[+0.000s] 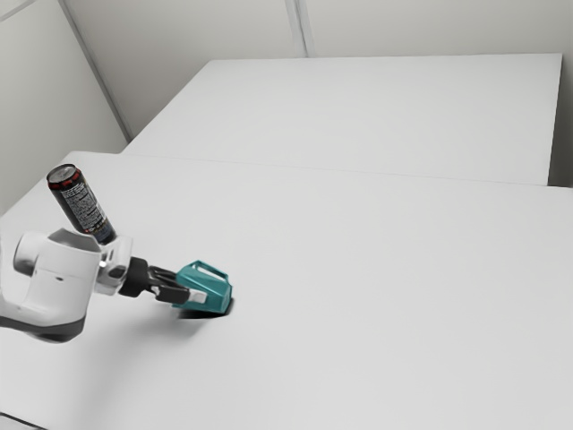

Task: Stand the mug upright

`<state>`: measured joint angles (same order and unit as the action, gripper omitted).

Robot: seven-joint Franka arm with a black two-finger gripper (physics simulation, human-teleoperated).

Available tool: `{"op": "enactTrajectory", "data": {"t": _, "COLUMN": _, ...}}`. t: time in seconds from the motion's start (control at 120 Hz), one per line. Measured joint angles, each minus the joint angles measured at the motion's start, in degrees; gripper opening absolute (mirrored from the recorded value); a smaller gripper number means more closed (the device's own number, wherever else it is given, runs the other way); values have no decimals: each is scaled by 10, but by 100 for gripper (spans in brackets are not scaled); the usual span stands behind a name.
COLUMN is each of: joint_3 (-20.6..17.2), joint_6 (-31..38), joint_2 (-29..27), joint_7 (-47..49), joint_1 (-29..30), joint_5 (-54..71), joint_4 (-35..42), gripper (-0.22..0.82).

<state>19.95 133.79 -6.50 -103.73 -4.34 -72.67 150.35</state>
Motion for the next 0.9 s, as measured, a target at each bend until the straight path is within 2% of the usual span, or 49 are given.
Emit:
{"op": "enactTrajectory", "data": {"t": 0.108, "joint_3": -9, "joint_6": 3, "joint_2": -2, "joint_7": -7, "joint_1": -1, "joint_5": -7, "joint_4": 0, "gripper": 23}}
{"op": "enactTrajectory", "data": {"t": 0.292, "joint_3": -16, "joint_6": 7, "joint_2": -8, "joint_7": -17, "joint_1": 0, "joint_5": -15, "joint_4": -8, "gripper": -1}}
{"op": "enactTrajectory", "data": {"t": 0.433, "joint_3": -17, "joint_6": 8, "joint_2": -12, "joint_7": -22, "joint_1": 0, "joint_5": -16, "joint_4": -15, "gripper": -10}}
{"op": "enactTrajectory", "data": {"t": 0.675, "joint_3": -21, "joint_6": 16, "joint_2": -20, "joint_7": -27, "joint_1": -1, "joint_5": -16, "joint_4": -17, "gripper": -15}}
{"op": "enactTrajectory", "data": {"t": 0.9, "joint_3": -44, "joint_6": 33, "joint_2": -40, "joint_7": -17, "joint_1": 0, "joint_5": 2, "joint_4": -20, "gripper": -16}}
